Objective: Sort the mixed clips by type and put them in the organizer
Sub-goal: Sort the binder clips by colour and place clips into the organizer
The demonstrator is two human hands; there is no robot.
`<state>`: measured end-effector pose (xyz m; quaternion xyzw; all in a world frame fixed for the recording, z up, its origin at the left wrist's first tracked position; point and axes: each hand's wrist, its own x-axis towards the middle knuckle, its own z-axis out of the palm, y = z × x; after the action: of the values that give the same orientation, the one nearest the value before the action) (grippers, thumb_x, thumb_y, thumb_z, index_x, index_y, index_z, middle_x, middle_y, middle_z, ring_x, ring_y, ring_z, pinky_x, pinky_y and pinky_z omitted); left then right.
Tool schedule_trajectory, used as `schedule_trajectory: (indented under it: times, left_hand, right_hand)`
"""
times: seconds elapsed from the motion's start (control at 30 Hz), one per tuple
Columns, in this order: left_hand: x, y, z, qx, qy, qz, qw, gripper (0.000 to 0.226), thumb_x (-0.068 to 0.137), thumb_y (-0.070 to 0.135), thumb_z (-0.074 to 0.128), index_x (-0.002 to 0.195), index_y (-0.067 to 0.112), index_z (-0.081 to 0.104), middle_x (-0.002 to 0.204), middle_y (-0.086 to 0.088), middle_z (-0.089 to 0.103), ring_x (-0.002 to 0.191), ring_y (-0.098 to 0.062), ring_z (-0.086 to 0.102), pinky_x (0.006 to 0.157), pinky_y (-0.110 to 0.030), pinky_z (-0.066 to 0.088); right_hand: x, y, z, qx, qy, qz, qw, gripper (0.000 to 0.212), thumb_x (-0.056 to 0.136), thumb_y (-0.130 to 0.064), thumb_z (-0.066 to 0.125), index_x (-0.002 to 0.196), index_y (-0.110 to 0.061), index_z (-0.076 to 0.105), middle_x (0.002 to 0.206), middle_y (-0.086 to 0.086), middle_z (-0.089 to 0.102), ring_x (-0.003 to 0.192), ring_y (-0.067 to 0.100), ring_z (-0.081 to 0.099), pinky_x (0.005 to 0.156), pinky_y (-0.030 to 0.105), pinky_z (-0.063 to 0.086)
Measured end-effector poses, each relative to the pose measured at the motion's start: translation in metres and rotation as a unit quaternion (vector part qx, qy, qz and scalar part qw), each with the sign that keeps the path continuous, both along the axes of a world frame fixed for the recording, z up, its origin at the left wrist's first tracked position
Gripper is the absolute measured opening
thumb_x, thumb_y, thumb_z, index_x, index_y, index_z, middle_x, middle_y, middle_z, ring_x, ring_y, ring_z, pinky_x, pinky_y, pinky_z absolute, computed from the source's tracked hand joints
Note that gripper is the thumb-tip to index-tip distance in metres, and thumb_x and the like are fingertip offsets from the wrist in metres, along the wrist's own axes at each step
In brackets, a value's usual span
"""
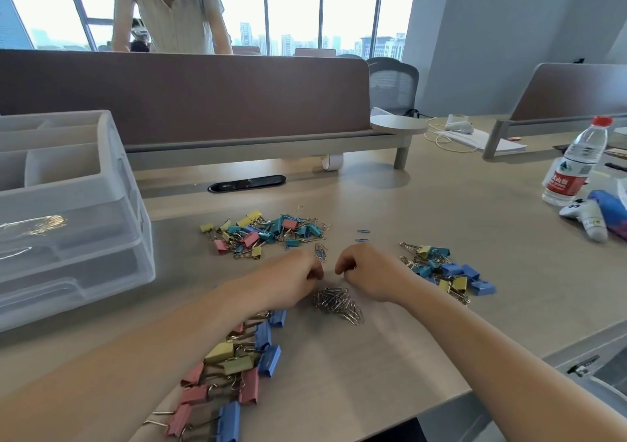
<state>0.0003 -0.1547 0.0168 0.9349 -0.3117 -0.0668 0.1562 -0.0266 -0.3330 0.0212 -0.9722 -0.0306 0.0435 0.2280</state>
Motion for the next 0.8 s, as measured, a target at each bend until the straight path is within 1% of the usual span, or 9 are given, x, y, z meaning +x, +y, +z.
schedule_trajectory:
  times: [0.07,0.13,0.2,0.27,0.37,0.43,0.53,0.67,0.8]
  left_hand:
    - [0.000,-0.001,-0.001,0.012,0.012,-0.001,1.000,0.026,0.097,0.023,0.055,0.120,0.023,0.066,0.115,0.003,0.064,0.102,-0.016,0.060,0.081,-0.025,0.045]
    - [0.001,-0.003,-0.003,0.023,0.019,-0.007,1.000,0.025,0.096,0.023,0.055,0.116,0.026,0.069,0.112,0.003,0.067,0.100,-0.018,0.061,0.082,-0.029,0.049]
    - [0.002,-0.005,-0.005,0.032,0.021,-0.016,0.999,0.024,0.095,0.022,0.054,0.111,0.028,0.071,0.107,0.004,0.068,0.096,-0.018,0.063,0.080,-0.031,0.051]
    - [0.002,-0.005,-0.005,0.034,0.023,-0.024,0.999,0.024,0.095,0.022,0.054,0.111,0.029,0.071,0.107,0.005,0.068,0.094,-0.016,0.062,0.079,-0.030,0.050]
    - [0.006,-0.002,-0.004,0.021,0.003,-0.016,1.000,0.023,0.097,0.024,0.053,0.113,0.029,0.069,0.110,0.004,0.067,0.095,-0.015,0.061,0.082,-0.033,0.052]
    - [0.012,0.000,-0.002,0.016,-0.019,0.005,1.000,0.023,0.098,0.025,0.052,0.116,0.026,0.067,0.114,0.003,0.066,0.096,-0.013,0.059,0.082,-0.031,0.050]
    - [0.024,0.004,0.001,0.006,-0.033,0.032,0.999,0.024,0.099,0.023,0.051,0.118,0.023,0.067,0.119,0.000,0.065,0.104,-0.017,0.061,0.090,-0.034,0.050]
    - [0.043,0.006,0.001,-0.006,-0.046,0.040,0.998,0.026,0.099,0.022,0.052,0.121,0.019,0.067,0.121,-0.002,0.066,0.105,-0.016,0.061,0.085,-0.027,0.046]
    - [0.058,0.001,-0.002,0.001,-0.050,0.013,0.999,0.027,0.098,0.024,0.053,0.120,0.028,0.068,0.116,0.002,0.069,0.095,-0.013,0.061,0.075,-0.023,0.039]
  right_hand:
    - [0.001,-0.001,-0.002,-0.023,0.009,-0.001,1.000,0.024,0.088,-0.006,0.055,0.094,-0.023,0.072,0.098,-0.003,0.067,0.091,0.017,0.063,0.076,0.027,0.051]
    - [0.000,0.001,-0.004,-0.038,0.022,0.001,0.999,0.025,0.088,-0.007,0.053,0.092,-0.023,0.071,0.095,-0.003,0.067,0.090,0.019,0.064,0.078,0.030,0.053]
    - [-0.002,0.002,-0.003,-0.040,0.022,0.007,0.999,0.025,0.088,-0.007,0.052,0.092,-0.022,0.072,0.089,-0.004,0.065,0.088,0.018,0.064,0.074,0.028,0.052]
    - [-0.001,0.002,-0.003,-0.043,0.024,0.019,0.999,0.025,0.088,-0.007,0.053,0.093,-0.020,0.073,0.083,-0.006,0.063,0.083,0.016,0.063,0.070,0.025,0.049]
    - [0.004,-0.002,-0.003,-0.034,0.026,0.028,0.999,0.023,0.087,-0.008,0.055,0.089,-0.022,0.073,0.073,-0.011,0.060,0.077,0.015,0.061,0.065,0.024,0.048]
    - [0.011,-0.007,-0.005,-0.026,0.010,0.014,1.000,0.021,0.088,-0.010,0.056,0.087,-0.024,0.071,0.077,-0.012,0.060,0.079,0.014,0.061,0.064,0.023,0.047]
    - [0.026,-0.011,-0.008,-0.048,-0.029,-0.002,0.998,0.018,0.090,-0.015,0.057,0.094,-0.024,0.072,0.086,-0.011,0.060,0.081,0.010,0.056,0.059,0.018,0.038]
    - [0.051,-0.007,-0.015,-0.024,-0.042,-0.009,0.999,0.015,0.087,-0.017,0.062,0.095,-0.023,0.073,0.088,-0.009,0.061,0.084,0.013,0.058,0.073,0.023,0.043]
    - [0.069,-0.001,-0.019,-0.020,-0.057,0.003,0.998,0.015,0.083,-0.017,0.064,0.090,-0.029,0.071,0.084,-0.011,0.060,0.083,0.015,0.061,0.077,0.028,0.050]
